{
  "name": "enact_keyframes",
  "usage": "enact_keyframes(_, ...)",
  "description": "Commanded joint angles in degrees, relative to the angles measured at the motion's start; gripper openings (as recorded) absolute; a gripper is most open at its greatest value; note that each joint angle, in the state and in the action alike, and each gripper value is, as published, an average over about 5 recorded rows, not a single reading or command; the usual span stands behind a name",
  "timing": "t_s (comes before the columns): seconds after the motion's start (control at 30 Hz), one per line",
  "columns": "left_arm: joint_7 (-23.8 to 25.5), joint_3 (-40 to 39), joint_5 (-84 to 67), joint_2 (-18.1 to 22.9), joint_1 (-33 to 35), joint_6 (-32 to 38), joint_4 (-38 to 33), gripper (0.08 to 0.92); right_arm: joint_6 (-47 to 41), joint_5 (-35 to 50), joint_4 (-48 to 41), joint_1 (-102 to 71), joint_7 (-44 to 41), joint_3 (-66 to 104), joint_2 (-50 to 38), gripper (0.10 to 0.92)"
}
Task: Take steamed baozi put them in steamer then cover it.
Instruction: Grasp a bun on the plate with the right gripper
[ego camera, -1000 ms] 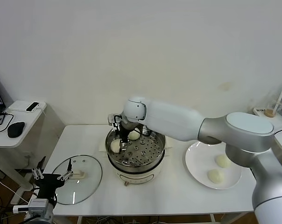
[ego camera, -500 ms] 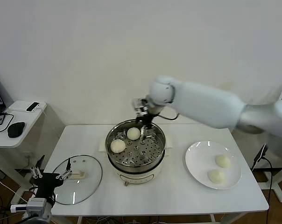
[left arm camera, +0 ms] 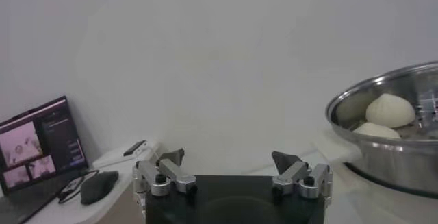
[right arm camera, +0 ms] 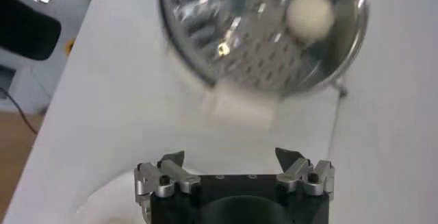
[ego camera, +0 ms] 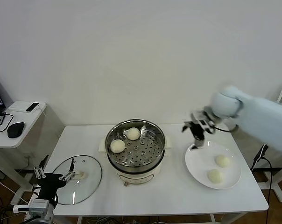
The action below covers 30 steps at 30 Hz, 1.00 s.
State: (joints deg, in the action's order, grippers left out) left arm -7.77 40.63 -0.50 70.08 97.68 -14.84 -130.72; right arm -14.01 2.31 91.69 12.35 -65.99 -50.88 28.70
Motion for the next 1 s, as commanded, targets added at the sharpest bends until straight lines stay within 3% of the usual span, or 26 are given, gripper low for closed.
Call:
enact_keyframes(0.03, 0.0, -0.1, 0.5, 0.3, 0.6, 0.1, 0.0, 0.823, 4.0, -10.6, 2.3, -25.6, 0.5, 18.8, -13.6, 0.823)
enact_keyframes(0.43, -0.1, 0.5, 1.0, 0.5, 1.4, 0.1, 0.7, 0.823, 3.4, -13.9, -4.5, -40.1, 2.1, 29.3, -6.9, 0.823)
enact_keyframes(1.0, 0.0, 0.7, 0.9, 0.8, 0.9, 0.2, 1.4, 0.823, 2.2, -14.8, -10.3, -37.2, 4.2, 27.1, 0.1, 0.823)
